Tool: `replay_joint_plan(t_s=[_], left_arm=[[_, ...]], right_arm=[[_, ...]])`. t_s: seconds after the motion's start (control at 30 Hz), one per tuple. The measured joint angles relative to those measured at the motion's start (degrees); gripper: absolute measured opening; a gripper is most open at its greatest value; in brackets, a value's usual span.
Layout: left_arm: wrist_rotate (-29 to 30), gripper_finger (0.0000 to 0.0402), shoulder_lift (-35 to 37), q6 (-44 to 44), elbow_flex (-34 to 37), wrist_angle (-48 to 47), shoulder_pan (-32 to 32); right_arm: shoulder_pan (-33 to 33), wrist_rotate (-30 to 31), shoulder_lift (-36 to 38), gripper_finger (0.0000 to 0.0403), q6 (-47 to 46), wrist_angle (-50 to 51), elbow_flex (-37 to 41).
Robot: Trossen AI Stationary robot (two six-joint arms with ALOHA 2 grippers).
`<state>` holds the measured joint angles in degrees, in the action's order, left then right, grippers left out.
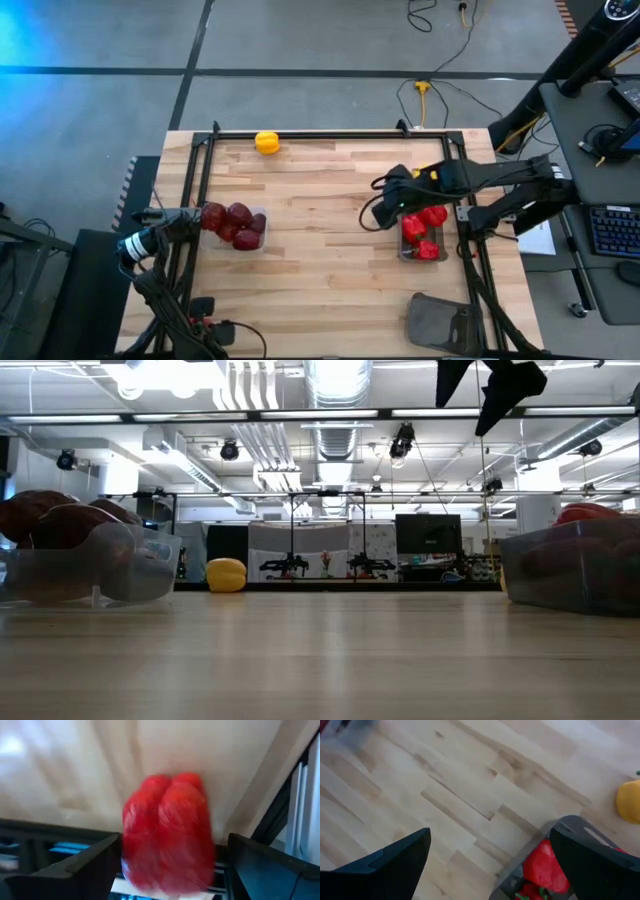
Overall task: Sort produce into baskets
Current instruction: Put the red bell pepper in the top black bin
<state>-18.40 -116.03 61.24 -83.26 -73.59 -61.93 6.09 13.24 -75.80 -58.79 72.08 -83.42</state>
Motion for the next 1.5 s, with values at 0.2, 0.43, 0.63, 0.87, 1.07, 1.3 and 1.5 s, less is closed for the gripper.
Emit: replay_joint_plan(t_s=[0.2,0.43,0.63,0.87,1.07,1.3,1.5], left_arm=[[-0.1,0.0341,0.02,2.75,5.17,8.26,-0.78],[1.44,0.0263,0.16,0.43,2.77,8.76,-0.11],[7.8,0.0184,0.43,-4.25,-2.91,6.14,3.69],[19.15,0.0201,1.01,-18.53,-7.05,5.08,14.64],[27.17,0.02,1.07,-30.72,-7.07,13.63,27.63],[28.17,0.0201,1.05,-37.84,-7.01,33.36,38.75],[29.82,0.021,0.99,-39.36,-6.93,38.85,43.35]], right_arm=[[0.83,-2.16,-3.92,0.04,1.21,-0.85,-0.02],[0.94,-4.15,-6.06,0.04,3.94,-0.88,-0.99],[3.8,-4.03,-6.06,0.04,6.95,-3.15,-3.23],[9.97,-2.72,-7.14,0.04,7.7,-10.26,-2.79],[18.45,-2.7,-9.56,0.04,5.12,-10.78,-2.78],[27.11,-3.46,-14.86,0.04,-4.19,-10.54,-2.73],[31.06,-4.93,-18.67,0.04,-8.13,-10.6,-2.67]])
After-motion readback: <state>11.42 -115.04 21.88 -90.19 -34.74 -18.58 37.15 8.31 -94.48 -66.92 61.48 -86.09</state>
